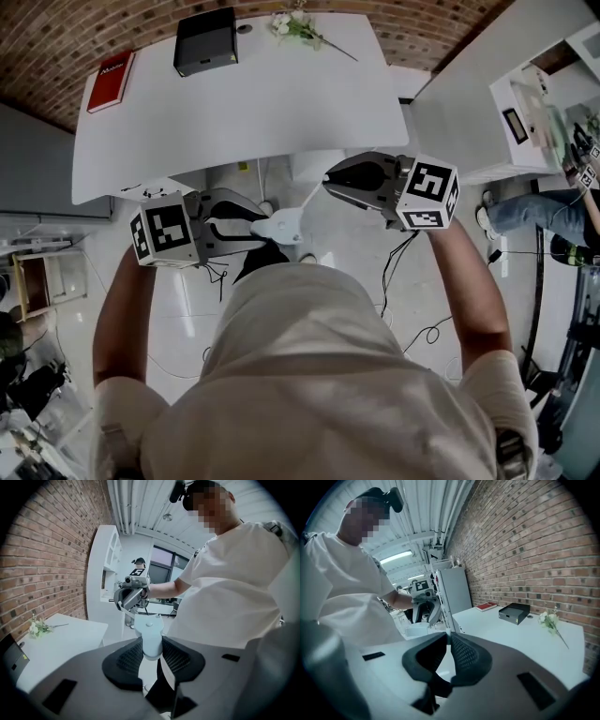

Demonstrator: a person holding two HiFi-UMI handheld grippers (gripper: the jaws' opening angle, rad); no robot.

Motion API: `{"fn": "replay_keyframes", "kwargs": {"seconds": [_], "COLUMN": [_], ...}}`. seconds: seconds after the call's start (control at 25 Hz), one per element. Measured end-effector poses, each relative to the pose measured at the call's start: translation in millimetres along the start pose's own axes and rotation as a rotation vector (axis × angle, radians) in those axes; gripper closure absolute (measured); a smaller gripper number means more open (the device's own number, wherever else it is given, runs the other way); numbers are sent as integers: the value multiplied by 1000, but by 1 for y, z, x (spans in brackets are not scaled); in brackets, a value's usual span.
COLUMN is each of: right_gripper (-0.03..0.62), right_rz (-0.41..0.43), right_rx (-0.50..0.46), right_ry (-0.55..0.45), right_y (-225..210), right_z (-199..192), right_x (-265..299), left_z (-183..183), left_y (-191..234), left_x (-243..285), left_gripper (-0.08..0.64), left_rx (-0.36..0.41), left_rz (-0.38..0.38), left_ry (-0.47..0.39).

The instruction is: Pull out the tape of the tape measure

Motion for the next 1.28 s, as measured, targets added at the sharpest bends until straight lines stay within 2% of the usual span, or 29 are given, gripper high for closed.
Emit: {"fn": "replay_keyframes", "kwargs": {"seconds": [0.56, 0.88, 1.28], "right_gripper": [558, 558, 558], "right_rz": [-59, -127, -148], "right_rx": [27, 51, 55], "right_ry": [18, 29, 14], "right_y": [-21, -44, -48], "right_z": [-8, -17, -19], "right_x": [1, -5, -7], "left_z": [-11, -28, -33], "left_y": [11, 15, 18], "left_x": [-3, -9, -9], "left_gripper": [439, 439, 439], "left_rx": [-33, -51, -60], "left_rz": [33, 56, 85], "left_ry": [15, 40, 37]}}
Point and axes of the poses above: the fingertips, and each gripper's own axes: x forward along the fingers, y to its left, z out of its top, the point moved 2 cm from there along -x, backward along the fingers, and after that the axes turned 5 degrees about -y, right-handed, at the moved point
